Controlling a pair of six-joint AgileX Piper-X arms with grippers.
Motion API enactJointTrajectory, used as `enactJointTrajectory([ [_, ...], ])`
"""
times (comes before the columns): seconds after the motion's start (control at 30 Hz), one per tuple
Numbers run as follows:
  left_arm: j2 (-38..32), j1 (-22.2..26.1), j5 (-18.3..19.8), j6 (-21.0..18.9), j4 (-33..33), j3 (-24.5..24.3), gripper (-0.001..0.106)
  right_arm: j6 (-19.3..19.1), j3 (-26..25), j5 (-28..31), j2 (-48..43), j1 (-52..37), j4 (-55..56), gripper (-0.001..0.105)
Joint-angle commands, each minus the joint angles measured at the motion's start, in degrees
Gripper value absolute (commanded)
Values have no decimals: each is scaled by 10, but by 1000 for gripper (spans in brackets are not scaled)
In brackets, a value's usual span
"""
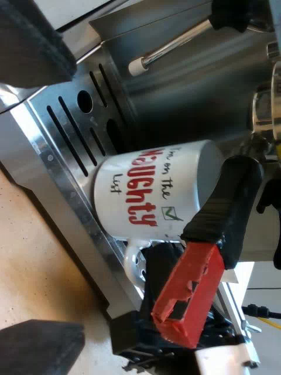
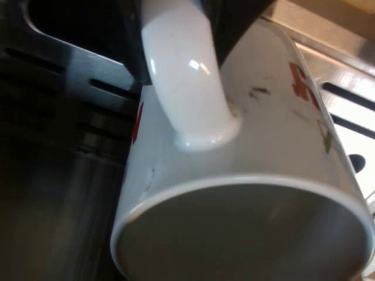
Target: Place mug into machine
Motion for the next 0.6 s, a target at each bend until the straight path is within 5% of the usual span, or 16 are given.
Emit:
enactJointTrajectory([
  [0.03, 1, -2, 5, -7, -11, -2, 81, 3, -13, -3, 3, -1, -26, 7],
  [0.27, 1, -2, 5, -7, -11, -2, 81, 3, -13, -3, -8, 3, -11, 54],
  [0.6, 1, -2, 5, -7, -11, -2, 81, 47, 15, 15, -41, 26, 31, 55],
])
